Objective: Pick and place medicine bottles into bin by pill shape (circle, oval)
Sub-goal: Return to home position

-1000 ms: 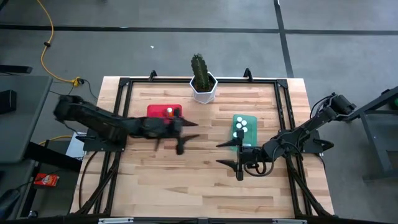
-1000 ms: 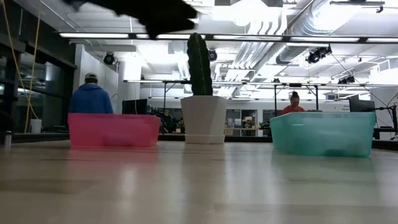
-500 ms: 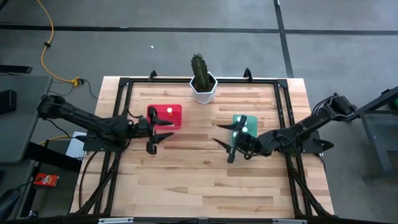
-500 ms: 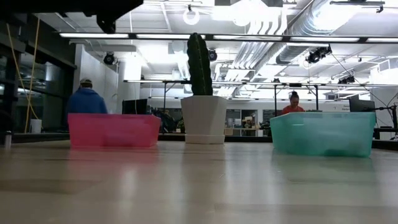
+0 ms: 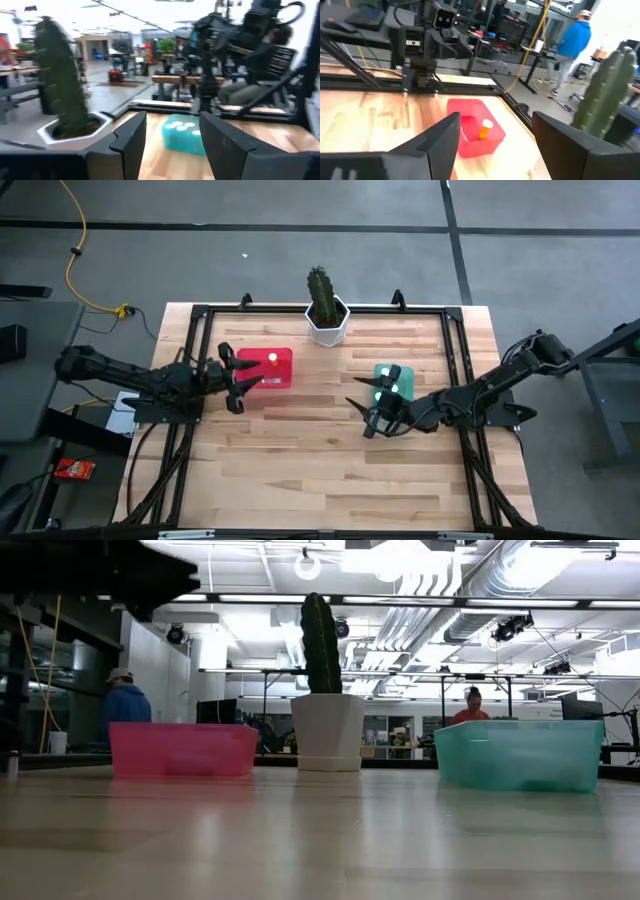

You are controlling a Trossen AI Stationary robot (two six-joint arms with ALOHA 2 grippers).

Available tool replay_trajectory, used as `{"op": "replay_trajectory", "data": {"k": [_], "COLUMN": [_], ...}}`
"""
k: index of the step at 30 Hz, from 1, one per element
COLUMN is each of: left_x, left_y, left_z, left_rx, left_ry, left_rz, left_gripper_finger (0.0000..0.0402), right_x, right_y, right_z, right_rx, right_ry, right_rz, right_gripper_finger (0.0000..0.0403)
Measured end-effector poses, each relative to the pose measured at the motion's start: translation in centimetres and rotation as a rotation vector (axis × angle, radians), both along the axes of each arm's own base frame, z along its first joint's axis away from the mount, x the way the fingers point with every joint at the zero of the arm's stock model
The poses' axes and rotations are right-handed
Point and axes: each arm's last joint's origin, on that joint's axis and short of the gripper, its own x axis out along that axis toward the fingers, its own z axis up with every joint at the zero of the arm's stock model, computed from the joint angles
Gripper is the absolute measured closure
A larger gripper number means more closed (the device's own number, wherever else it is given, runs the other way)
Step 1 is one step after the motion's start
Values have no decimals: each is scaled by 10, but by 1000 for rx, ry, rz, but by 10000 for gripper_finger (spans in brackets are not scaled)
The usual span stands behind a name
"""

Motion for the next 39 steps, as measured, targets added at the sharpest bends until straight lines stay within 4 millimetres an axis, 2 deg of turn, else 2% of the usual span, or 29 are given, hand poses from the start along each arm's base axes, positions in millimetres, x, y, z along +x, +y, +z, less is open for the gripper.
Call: {"op": "replay_trajectory", "data": {"k": [3,7,13,16,19,23,27,29,32,33,37,39], "left_x": [-12,-23,-35,-39,-41,-40,-41,-41,-41,-41,-41,-41], "left_y": [7,13,18,18,18,19,19,19,18,18,18,18], "left_z": [-10,-11,-16,-20,-24,-39,-37,-36,-36,-37,-36,-36], "left_rx": [-16,-19,-49,-76,-114,-126,-111,-93,-83,-82,-82,-82], "left_ry": [-43,-73,-34,-13,-22,-29,-36,-35,-29,-28,-28,-28], "left_rz": [25,15,48,55,62,77,91,81,77,77,76,74], "left_gripper_finger": [241,266,342,390,393,399,401,401,401,401,401,401], "right_x": [-3,-11,-26,-41,-61,-92,-118,-126,-133,-133,-133,-132], "right_y": [-2,-7,-16,-23,-33,-48,-60,-65,-73,-76,-90,-98], "right_z": [-1,-2,-10,-22,-26,-33,-45,-50,-62,-66,-79,-81], "right_rx": [7,28,63,89,137,230,325,359,391,389,364,352], "right_ry": [16,51,66,21,-58,-154,-229,-257,-304,-325,-395,-397], "right_rz": [-44,-114,-206,-236,-239,-235,-180,-143,-103,-81,42,48], "right_gripper_finger": [162,162,162,162,162,167,216,265,362,381,384,396]}}
